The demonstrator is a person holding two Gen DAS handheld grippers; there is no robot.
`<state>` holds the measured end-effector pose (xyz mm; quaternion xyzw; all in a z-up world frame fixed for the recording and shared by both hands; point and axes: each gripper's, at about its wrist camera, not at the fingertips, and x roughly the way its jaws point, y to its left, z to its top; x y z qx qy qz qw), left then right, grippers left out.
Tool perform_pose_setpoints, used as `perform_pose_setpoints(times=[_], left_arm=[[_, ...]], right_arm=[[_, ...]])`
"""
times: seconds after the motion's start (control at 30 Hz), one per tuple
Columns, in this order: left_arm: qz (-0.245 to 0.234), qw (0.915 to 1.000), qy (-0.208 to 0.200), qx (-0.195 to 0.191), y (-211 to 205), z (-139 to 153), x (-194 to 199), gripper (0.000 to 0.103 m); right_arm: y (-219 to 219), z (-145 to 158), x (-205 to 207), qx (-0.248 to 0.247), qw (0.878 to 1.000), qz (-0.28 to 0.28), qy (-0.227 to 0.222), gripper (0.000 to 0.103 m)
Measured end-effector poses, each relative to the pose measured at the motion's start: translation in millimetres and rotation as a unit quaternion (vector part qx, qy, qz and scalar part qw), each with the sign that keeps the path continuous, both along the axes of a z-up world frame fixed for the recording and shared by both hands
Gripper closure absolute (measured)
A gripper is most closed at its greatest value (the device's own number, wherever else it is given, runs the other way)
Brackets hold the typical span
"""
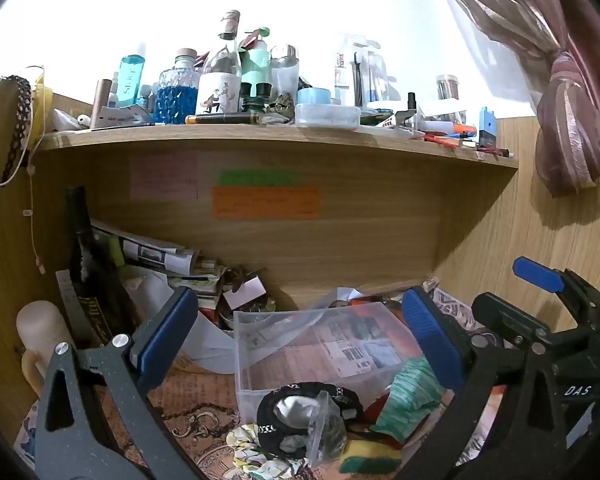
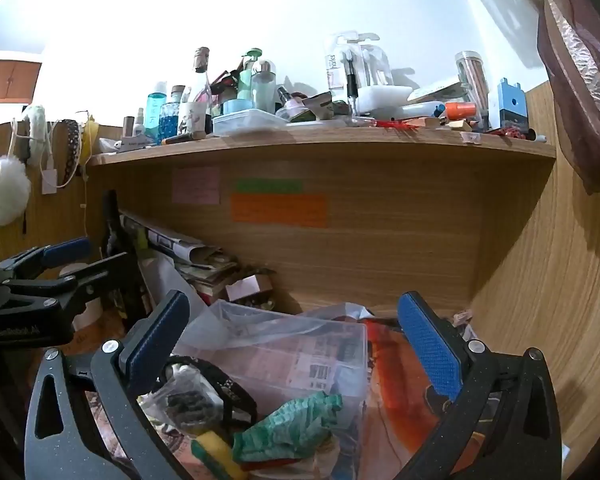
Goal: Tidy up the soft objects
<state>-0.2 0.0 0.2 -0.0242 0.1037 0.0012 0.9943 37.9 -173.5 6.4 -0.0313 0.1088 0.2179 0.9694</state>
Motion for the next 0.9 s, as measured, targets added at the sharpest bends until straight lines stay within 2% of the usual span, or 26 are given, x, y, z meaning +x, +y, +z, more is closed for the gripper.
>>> perform_pose_setpoints(times=[0.4,0.9], left_arm=[[-0.003,1.0,0.003,-0.006,9,8,2,0.0],[0.002,1.0,0.002,0.0,5,-4,7,0.0]], right_arm=[[2,2,-1,0.013,1.0,0.002,-0.002,0.0],[6,2,3,0.017,1.0,0.004,0.004,0.0]])
